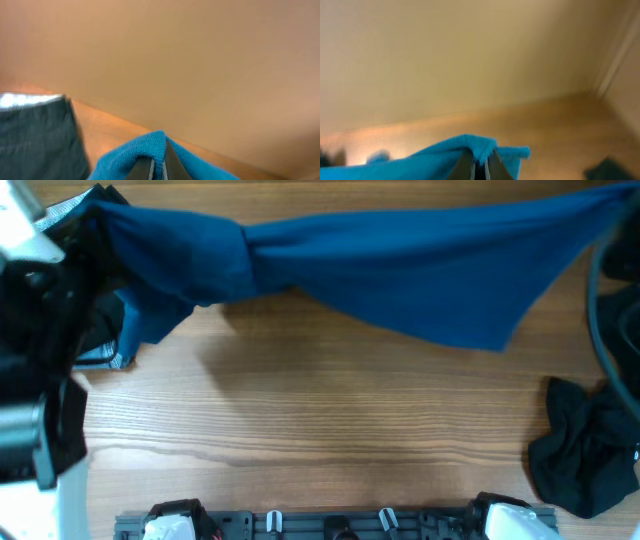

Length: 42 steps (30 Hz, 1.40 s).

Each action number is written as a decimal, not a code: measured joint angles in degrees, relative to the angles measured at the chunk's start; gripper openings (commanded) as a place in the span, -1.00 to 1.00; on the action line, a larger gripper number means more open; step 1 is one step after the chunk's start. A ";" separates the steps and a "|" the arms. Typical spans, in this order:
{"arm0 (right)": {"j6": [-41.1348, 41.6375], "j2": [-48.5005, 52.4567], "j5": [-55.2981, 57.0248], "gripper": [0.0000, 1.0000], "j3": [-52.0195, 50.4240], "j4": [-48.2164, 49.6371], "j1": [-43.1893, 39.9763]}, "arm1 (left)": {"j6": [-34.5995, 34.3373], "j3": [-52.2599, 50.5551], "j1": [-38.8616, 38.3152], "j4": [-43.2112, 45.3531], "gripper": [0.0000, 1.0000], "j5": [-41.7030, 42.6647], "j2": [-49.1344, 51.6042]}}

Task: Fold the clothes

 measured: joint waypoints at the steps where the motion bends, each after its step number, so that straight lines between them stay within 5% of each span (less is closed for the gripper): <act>1: 0.17 -1.77 1.99 -0.92 0.35 1.66 0.00 | 0.09 -0.07 0.00 2.62 -0.92 0.00 -1.33; 8: 0.83 -2.80 11.21 -0.92 0.68 6.78 0.02 | 0.04 0.50 -0.09 12.17 -0.92 0.42 -3.82; 14: 0.83 15.82 3.76 -0.92 0.83 7.43 0.02 | -0.61 0.74 -0.17 18.32 -0.92 5.77 17.53; 19: 6.25 29.99 -1.99 -0.92 -0.66 30.75 0.11 | -8.37 -0.50 -0.50 45.27 -0.92 9.11 36.83; 21: 8.13 29.86 -2.82 -0.92 -0.85 42.69 0.11 | -16.35 -0.92 -0.50 63.12 -0.92 8.74 39.21; 24: 10.12 26.49 -3.41 -0.92 -0.50 49.81 -1.31 | -27.21 5.68 0.55 67.98 -0.92 6.54 38.91; 26: 11.37 23.30 -3.67 -0.92 0.55 42.47 -4.04 | -29.79 11.50 1.57 62.75 -0.92 8.09 38.27; 29: 9.07 21.33 -3.52 -0.92 1.33 21.92 -6.03 | -26.88 16.11 1.95 32.35 -0.92 17.31 35.76; 30: 7.39 21.92 -3.39 -0.92 1.25 14.80 -6.16 | -24.17 16.39 1.66 24.11 -0.92 18.78 35.69; 31: 5.14 23.69 -2.86 -0.91 0.00 6.40 -6.14 | -18.53 16.26 0.98 4.24 -0.92 19.93 36.33; 32: 3.41 26.10 -2.12 -0.92 -1.66 0.85 -6.16 | -13.92 15.78 0.20 -6.34 -0.92 20.15 38.62; 36: 0.70 36.04 0.22 -0.92 -11.58 -15.37 -6.19 | -2.19 14.88 -2.69 -34.75 -0.92 20.52 50.27; 39: 0.61 40.19 1.53 -0.92 -22.99 -17.75 -6.21 | 5.09 9.86 -4.90 -44.78 -0.92 20.46 56.92; 42: 2.36 40.24 4.07 -0.91 -31.15 -17.84 -6.21 | 9.57 -0.48 -6.78 -45.62 -0.92 20.31 58.12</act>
